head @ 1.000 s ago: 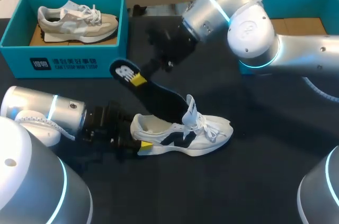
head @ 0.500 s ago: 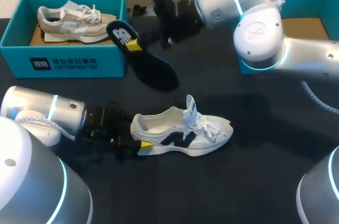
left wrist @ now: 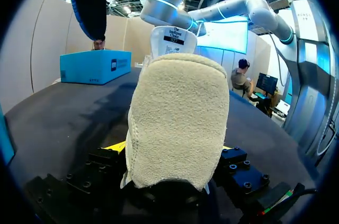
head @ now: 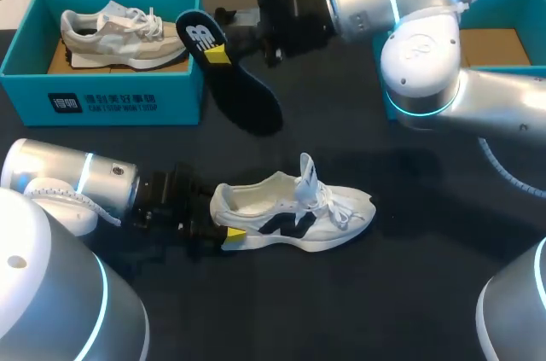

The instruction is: Take the shoe out of the shoebox, open the shoe tongue, remove and reinsert the insole, then place the shoe into the shoebox

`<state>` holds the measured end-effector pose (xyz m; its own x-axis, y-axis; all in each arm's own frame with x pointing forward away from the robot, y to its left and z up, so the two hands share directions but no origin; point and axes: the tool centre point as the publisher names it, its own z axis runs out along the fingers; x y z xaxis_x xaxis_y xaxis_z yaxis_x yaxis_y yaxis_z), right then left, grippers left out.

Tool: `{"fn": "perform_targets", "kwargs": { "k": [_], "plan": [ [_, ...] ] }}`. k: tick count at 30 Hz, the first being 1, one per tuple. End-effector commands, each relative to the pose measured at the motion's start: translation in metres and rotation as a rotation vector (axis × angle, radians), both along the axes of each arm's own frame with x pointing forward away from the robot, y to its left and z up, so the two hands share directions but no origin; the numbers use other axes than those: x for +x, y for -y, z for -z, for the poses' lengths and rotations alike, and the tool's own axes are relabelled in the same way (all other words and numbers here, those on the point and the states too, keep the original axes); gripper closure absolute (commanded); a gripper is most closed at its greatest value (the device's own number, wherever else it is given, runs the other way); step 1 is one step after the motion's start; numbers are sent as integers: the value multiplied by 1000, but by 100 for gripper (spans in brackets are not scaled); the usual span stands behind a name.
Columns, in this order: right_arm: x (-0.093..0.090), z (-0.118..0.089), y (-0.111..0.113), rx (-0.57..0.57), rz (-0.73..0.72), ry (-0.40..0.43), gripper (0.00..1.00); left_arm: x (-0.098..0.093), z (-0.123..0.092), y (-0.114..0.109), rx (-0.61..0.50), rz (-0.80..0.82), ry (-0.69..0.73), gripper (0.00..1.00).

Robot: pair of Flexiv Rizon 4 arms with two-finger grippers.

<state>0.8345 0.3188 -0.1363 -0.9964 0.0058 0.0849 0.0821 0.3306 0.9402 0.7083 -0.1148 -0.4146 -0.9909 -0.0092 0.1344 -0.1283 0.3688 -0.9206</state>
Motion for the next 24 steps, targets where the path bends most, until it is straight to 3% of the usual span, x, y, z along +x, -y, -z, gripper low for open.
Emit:
{"fn": "perform_targets", "kwargs": {
  "k": [1,20,24],
  "plan": [
    [-1,1,-1,0,3,1,100,0,3,0,3,-1,0,100],
    [-1,1,-1,0,3,1,100,0,3,0,3,-1,0,100],
    [-2,-9,8,24,-18,-52,100,0,3,0,3,-1,0,100]
  ]
}}
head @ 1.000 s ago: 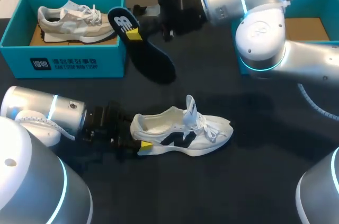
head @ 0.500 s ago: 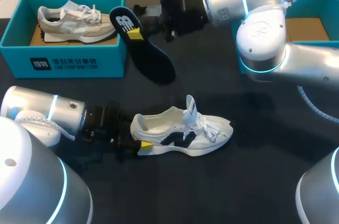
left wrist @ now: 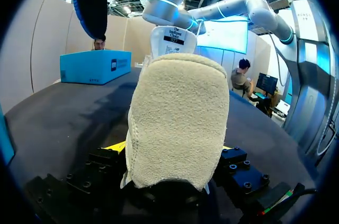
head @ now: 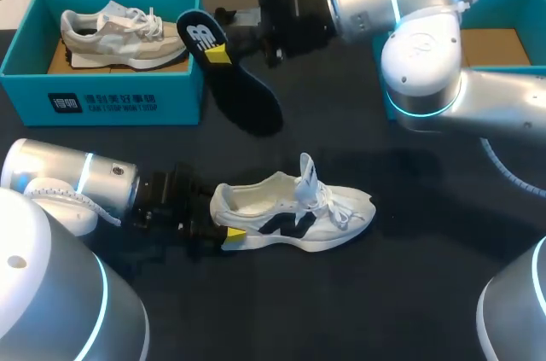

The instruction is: Take the shoe out of the shoebox, open the shoe tongue, remove and reinsert the insole, then place the shoe into the shoebox

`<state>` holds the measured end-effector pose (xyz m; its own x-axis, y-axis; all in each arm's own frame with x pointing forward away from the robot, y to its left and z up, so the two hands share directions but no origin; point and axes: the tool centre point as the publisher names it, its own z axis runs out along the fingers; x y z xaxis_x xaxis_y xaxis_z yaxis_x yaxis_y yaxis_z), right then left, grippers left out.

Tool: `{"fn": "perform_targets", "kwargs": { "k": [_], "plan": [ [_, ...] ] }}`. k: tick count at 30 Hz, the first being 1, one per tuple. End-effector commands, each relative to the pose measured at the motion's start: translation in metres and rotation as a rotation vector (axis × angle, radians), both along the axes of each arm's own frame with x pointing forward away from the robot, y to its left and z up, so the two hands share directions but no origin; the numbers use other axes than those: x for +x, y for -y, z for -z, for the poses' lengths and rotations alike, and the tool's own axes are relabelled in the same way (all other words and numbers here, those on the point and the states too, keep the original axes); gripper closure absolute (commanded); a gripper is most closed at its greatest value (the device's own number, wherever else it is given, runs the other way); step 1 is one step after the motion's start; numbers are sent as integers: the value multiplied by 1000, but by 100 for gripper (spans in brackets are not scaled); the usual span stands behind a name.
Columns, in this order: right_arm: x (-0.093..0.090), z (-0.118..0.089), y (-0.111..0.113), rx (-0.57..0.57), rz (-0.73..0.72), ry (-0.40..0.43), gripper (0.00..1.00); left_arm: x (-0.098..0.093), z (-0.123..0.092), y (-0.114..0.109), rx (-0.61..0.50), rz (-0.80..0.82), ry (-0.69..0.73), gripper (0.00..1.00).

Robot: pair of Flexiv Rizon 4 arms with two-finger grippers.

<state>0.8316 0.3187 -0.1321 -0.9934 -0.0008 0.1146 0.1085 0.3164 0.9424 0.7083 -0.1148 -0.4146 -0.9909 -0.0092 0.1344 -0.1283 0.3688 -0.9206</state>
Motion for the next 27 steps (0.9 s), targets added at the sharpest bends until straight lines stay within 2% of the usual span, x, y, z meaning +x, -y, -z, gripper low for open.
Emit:
{"fn": "perform_targets", "kwargs": {
  "k": [1,9,14,17,27],
  "plan": [
    [2,-9,9,17,-11,-24,100,0,3,0,3,-1,0,100],
    [1,-37,20,43,-1,-89,100,0,3,0,3,-1,0,100],
    [-5,-57,31,86,29,-165,100,0,3,0,3,-1,0,100],
    [-9,-71,38,153,57,-228,100,0,3,0,3,-1,0,100],
    [-19,-115,46,234,55,-377,100,0,3,0,3,-1,0,100]
  ]
}}
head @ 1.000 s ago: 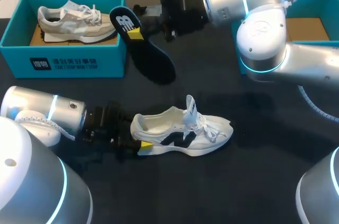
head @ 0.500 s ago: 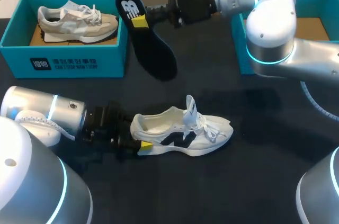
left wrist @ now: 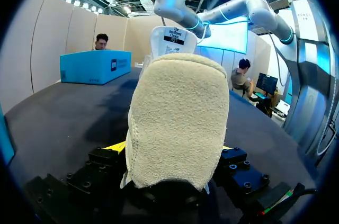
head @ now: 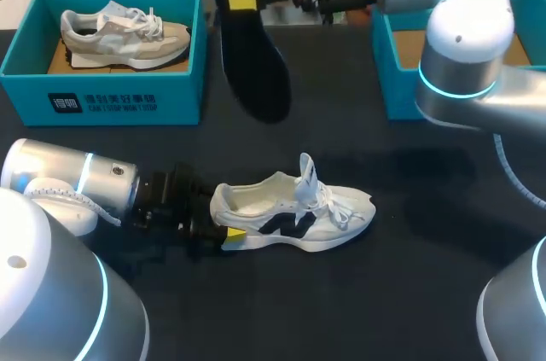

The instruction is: Take the shoe out of the shoebox, open the shoe tongue, remove and reinsert the insole, then place the shoe into the shoebox

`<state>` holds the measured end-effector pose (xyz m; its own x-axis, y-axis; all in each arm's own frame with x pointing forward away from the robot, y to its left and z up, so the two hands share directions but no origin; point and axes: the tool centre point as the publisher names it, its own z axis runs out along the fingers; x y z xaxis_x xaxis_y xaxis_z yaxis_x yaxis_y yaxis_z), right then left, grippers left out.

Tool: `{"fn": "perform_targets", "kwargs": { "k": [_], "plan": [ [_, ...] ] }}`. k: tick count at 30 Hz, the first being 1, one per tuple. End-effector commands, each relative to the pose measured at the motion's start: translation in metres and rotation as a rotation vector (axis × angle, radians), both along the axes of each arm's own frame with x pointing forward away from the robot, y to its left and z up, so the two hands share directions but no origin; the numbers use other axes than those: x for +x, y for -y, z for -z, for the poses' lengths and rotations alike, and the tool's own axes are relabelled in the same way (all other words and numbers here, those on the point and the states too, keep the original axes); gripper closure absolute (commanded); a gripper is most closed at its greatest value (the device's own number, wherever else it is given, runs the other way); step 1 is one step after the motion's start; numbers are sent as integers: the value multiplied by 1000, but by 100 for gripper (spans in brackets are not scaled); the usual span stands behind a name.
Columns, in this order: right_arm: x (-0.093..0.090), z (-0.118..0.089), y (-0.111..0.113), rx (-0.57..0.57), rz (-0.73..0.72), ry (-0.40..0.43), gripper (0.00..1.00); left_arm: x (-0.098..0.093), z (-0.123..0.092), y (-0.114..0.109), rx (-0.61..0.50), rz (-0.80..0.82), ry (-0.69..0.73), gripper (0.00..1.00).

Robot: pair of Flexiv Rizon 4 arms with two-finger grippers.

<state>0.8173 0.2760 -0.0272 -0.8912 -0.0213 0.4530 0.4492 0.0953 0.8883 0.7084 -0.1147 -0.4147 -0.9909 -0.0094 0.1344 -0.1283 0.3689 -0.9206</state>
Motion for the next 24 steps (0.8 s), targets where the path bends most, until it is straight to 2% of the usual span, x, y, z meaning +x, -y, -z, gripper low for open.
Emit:
{"fn": "perform_targets", "kwargs": {
  "k": [1,11,13,24],
  "plan": [
    [-6,-13,3,16,8,-35,100,0,3,0,3,-1,0,100],
    [-28,-44,6,38,3,-185,100,0,3,0,3,-1,0,100],
    [-31,-51,8,41,30,-188,100,0,3,0,3,-1,0,100],
    [-31,-51,8,41,30,-188,100,0,3,0,3,-1,0,100]
  ]
}}
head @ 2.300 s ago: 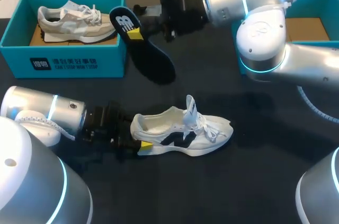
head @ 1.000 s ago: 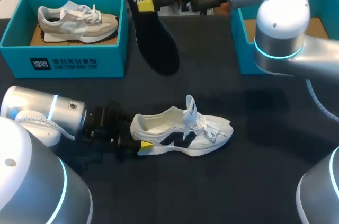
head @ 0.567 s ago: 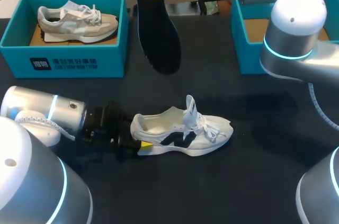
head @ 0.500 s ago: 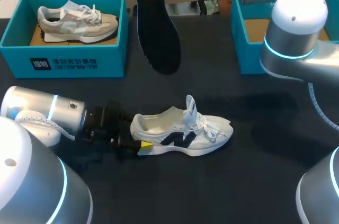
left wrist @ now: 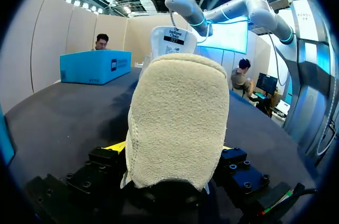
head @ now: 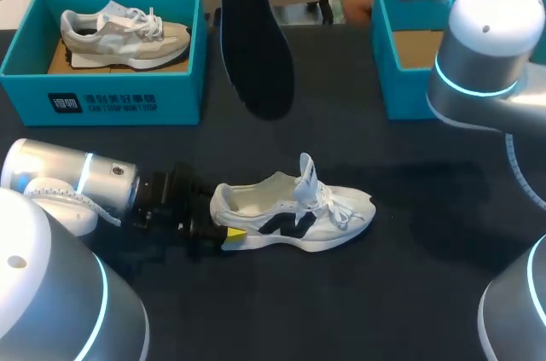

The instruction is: Take the shoe out of the shoebox, open the shoe tongue, remove and reinsert the insole, then place the shoe into the shoebox

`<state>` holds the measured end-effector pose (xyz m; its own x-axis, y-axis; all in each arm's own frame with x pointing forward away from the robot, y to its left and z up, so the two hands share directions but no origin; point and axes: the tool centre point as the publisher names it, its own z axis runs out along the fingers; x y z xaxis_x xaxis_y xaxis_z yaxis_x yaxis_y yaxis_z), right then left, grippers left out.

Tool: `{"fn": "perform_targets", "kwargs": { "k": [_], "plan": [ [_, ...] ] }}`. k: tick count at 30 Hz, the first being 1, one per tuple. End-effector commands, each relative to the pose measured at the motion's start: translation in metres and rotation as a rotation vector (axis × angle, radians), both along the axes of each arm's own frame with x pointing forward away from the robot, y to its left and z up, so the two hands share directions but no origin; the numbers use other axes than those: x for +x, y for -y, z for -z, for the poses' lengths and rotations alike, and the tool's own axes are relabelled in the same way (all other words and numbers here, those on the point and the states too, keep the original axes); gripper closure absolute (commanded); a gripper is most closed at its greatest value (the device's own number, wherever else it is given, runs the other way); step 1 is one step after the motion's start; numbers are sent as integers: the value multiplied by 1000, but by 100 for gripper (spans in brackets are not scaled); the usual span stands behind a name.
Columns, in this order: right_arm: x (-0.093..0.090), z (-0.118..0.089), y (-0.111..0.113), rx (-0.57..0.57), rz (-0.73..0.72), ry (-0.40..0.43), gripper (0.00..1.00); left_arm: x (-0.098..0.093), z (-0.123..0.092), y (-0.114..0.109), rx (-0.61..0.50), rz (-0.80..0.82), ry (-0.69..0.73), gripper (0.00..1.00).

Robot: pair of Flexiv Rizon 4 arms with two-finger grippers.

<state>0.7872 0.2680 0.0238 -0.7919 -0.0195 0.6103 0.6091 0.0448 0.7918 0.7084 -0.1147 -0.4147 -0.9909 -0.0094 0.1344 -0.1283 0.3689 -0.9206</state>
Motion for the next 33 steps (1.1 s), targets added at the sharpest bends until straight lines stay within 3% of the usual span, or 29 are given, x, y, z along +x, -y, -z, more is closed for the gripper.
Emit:
{"fn": "perform_targets", "kwargs": {
  "k": [1,8,15,33],
  "plan": [
    [-1,0,-1,-1,1,-1,100,0,3,0,3,-1,0,100],
    [-1,2,1,-2,10,-22,100,0,3,0,3,-1,0,100],
    [-14,3,35,-12,84,-108,100,0,3,0,3,-1,0,100],
    [-43,-23,79,-56,179,-97,100,0,3,0,3,-1,0,100]
  ]
}}
